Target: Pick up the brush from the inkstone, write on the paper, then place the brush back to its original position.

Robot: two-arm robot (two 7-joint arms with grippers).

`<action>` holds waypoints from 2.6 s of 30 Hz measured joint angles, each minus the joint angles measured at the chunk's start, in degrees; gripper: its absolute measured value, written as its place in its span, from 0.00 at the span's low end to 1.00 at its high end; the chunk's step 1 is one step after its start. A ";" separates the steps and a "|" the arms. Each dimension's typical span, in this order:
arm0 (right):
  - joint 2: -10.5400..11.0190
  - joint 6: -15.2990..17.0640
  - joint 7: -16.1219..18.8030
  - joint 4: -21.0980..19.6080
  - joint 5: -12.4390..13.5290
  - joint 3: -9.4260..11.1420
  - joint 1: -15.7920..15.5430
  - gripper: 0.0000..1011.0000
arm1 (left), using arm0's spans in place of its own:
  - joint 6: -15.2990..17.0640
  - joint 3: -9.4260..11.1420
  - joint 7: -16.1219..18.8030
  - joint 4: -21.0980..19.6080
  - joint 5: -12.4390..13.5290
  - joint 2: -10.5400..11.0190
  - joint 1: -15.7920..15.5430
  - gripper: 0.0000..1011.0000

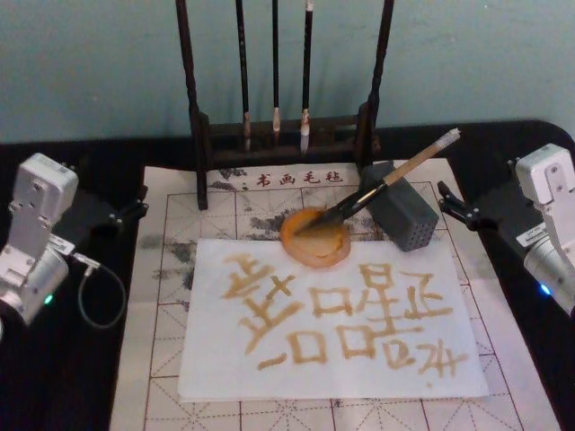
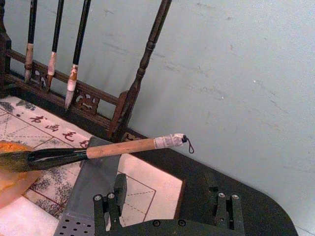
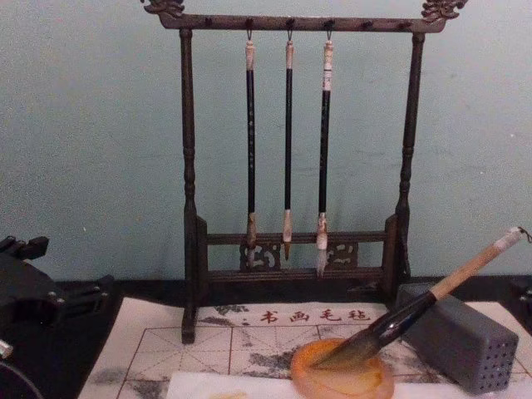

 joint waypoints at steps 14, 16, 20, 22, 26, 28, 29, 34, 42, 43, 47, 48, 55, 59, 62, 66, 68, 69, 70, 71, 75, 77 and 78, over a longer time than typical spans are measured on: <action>0.00 0.00 0.00 0.00 0.00 0.00 0.00 0.99 | 0.00 0.00 0.00 0.00 0.00 0.00 0.00 0.99; 0.00 0.01 0.00 0.00 0.00 0.00 0.00 0.99 | 0.00 0.00 0.00 0.00 0.00 0.00 0.00 0.99; 0.01 0.00 0.00 0.00 0.00 0.00 0.00 0.99 | 0.00 0.00 0.00 0.00 0.00 0.00 0.00 0.99; 0.00 0.00 0.00 0.00 0.00 0.00 0.00 0.99 | 0.00 0.00 0.00 0.00 0.00 0.00 0.00 0.99; 0.00 0.01 0.00 0.00 0.00 0.00 0.00 0.99 | 0.00 0.00 0.00 0.00 0.00 0.00 0.00 0.99; 0.00 0.01 0.00 0.00 0.00 0.00 0.00 0.99 | 0.00 0.00 0.00 0.00 0.00 0.00 0.00 0.99; 0.00 0.00 0.00 0.00 0.00 0.00 0.00 0.99 | 0.00 0.00 0.00 0.00 0.00 0.00 0.00 0.99; 0.00 0.01 0.00 0.00 0.00 0.00 0.00 0.99 | 0.00 0.00 0.00 0.00 0.00 0.00 0.00 0.99; 0.00 0.01 0.00 0.00 0.00 0.00 0.00 0.99 | 0.00 0.00 0.00 0.00 0.00 0.00 0.00 0.99; 0.00 0.00 0.00 0.00 0.00 0.00 0.00 0.99 | 0.00 0.00 0.00 0.00 0.00 0.00 0.00 0.99; 0.00 0.01 0.00 0.00 0.00 0.00 0.00 0.99 | 0.00 0.00 0.00 0.00 0.00 0.00 0.00 0.99; 0.01 0.01 0.00 0.00 0.00 0.00 0.00 0.99 | 0.00 0.00 0.00 0.00 0.00 0.00 0.00 0.99; 0.01 0.01 0.00 0.00 0.00 0.00 0.00 0.99 | 0.00 0.00 0.00 0.00 0.00 0.00 0.00 0.99; 0.01 0.01 0.00 0.00 0.00 0.00 0.00 0.99 | 0.00 0.00 0.00 0.00 0.00 0.00 0.00 0.99; 0.01 0.01 0.00 0.00 0.00 0.00 0.00 0.99 | 0.00 0.00 0.00 0.00 0.00 0.00 0.00 0.99; 0.00 0.01 0.00 0.00 0.00 0.00 0.00 0.99 | 0.00 0.00 0.00 0.00 0.00 0.00 0.00 0.99; 0.00 0.00 0.00 0.00 0.00 0.00 0.00 0.99 | 0.00 0.00 0.00 0.00 0.00 0.00 0.00 0.99; 0.01 0.01 0.00 0.00 0.00 0.00 0.00 0.99 | 0.00 0.00 0.00 0.00 0.00 0.00 0.00 0.99; 0.00 0.01 0.00 0.00 0.00 0.00 0.00 0.99 | 0.00 0.00 0.00 0.00 0.00 0.00 0.00 0.99; 0.00 0.01 0.00 0.00 0.00 0.00 0.00 0.99 | 0.00 0.00 0.00 0.00 0.00 0.00 0.00 0.99; 0.00 0.01 0.00 0.00 0.00 0.00 0.00 0.99 | 0.00 0.00 0.00 0.00 0.00 0.00 0.00 0.99; -0.15 0.08 0.19 0.00 0.05 0.27 -0.09 0.99 | 0.00 0.00 0.00 0.00 0.00 0.00 0.00 0.99; -0.26 0.19 0.45 -0.02 0.21 0.45 -0.16 0.99 | 0.00 0.00 0.00 0.00 0.00 0.00 0.00 0.99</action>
